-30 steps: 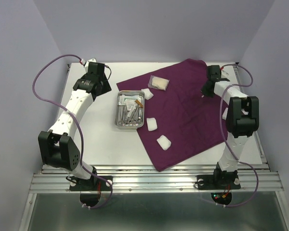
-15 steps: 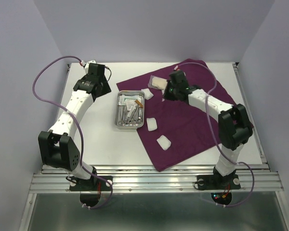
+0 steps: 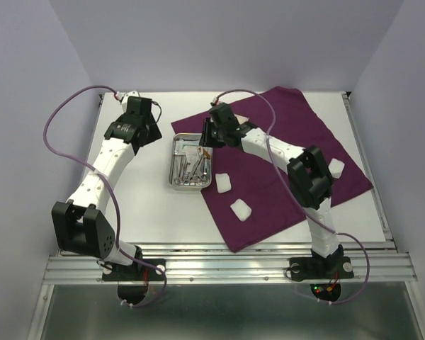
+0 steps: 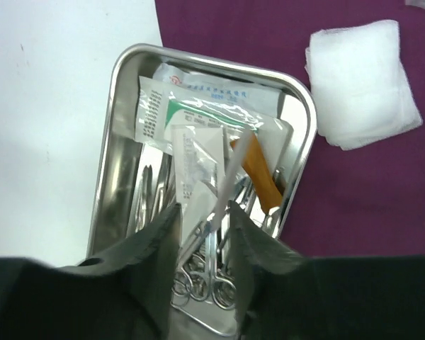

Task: Prepare the surgical pack
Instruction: Place the medical item in the surgical kit, then pick up the medical item from the surgical kit.

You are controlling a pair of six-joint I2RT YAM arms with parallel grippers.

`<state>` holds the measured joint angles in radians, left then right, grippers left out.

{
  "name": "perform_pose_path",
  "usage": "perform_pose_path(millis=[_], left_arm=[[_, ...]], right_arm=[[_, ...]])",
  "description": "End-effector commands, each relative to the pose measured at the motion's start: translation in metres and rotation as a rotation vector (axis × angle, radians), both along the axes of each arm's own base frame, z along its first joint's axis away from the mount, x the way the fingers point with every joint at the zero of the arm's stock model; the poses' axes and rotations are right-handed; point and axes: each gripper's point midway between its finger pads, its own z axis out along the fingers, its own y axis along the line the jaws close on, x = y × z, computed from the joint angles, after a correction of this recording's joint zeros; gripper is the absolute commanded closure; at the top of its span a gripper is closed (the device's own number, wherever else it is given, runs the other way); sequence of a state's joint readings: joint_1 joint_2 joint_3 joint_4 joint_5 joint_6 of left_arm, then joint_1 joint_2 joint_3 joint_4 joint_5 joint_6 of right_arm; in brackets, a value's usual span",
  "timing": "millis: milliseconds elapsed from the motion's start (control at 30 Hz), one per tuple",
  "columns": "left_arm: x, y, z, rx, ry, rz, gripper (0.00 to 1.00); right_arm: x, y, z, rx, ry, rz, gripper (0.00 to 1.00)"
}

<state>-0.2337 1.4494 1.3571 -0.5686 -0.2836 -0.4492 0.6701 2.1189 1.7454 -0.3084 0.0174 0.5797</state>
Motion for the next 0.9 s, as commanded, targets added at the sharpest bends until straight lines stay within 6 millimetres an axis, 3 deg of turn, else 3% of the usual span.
perform_pose_path(millis=[0, 33, 100, 200, 233, 267, 300, 400, 433, 500, 533, 567, 633, 667, 767, 867], left_arm=[[-0.005, 0.003, 0.013, -0.009, -0.048, 0.001, 0.41], [-0.006, 0.004, 0.011, -0.008, -0.045, 0.002, 0.41], [-0.007, 0.004, 0.01, -0.007, -0.043, 0.0, 0.41], [-0.006, 0.003, 0.009, -0.005, -0.041, -0.002, 0.41], [-0.005, 0.003, 0.008, -0.002, -0.038, -0.004, 0.41], [-0.005, 0.002, 0.008, -0.006, -0.04, -0.008, 0.41], [-0.004, 0.001, 0.008, -0.011, -0.044, -0.018, 0.41], [-0.003, -0.01, 0.009, -0.045, -0.05, -0.072, 0.41], [-0.001, -0.013, 0.009, -0.05, -0.054, -0.087, 0.41], [0.0, -0.014, 0.009, -0.052, -0.057, -0.094, 0.41], [0.001, -0.015, 0.008, -0.053, -0.057, -0.099, 0.41], [0.002, -0.015, 0.008, -0.052, -0.056, -0.104, 0.41], [0.003, -0.017, 0.004, -0.054, -0.044, -0.111, 0.41], [0.004, -0.018, 0.002, -0.057, -0.04, -0.114, 0.41], [0.004, -0.021, -0.005, -0.068, -0.033, -0.123, 0.41], [0.002, -0.023, -0.015, -0.074, -0.014, -0.131, 0.41]], right_arm=[[0.013, 0.012, 0.017, -0.016, -0.044, 0.02, 0.48], [0.017, 0.01, 0.021, -0.029, -0.061, 0.006, 0.43], [0.022, 0.003, 0.035, -0.051, -0.103, -0.014, 0.41], [0.031, -0.023, 0.045, -0.142, -0.172, -0.104, 0.41], [0.035, -0.04, 0.061, -0.164, -0.209, -0.139, 0.41], [0.041, -0.064, 0.066, -0.209, -0.233, -0.218, 0.41], [0.045, -0.103, 0.073, -0.223, -0.229, -0.291, 0.41], [0.046, -0.178, 0.074, -0.226, -0.186, -0.422, 0.41], [0.038, -0.23, 0.071, -0.22, -0.147, -0.504, 0.41], [0.024, -0.282, 0.063, -0.232, -0.106, -0.592, 0.41], [0.019, -0.328, 0.057, -0.24, -0.074, -0.686, 0.41], [-0.003, -0.351, 0.046, -0.256, -0.024, -0.723, 0.41], [-0.023, -0.39, 0.034, -0.242, 0.033, -0.815, 0.29], [-0.033, -0.419, 0.029, -0.223, 0.061, -0.884, 0.27], [-0.068, -0.455, 0.005, -0.204, 0.138, -0.993, 0.22], [-0.078, -0.475, -0.004, -0.234, 0.161, -1.065, 0.21]])
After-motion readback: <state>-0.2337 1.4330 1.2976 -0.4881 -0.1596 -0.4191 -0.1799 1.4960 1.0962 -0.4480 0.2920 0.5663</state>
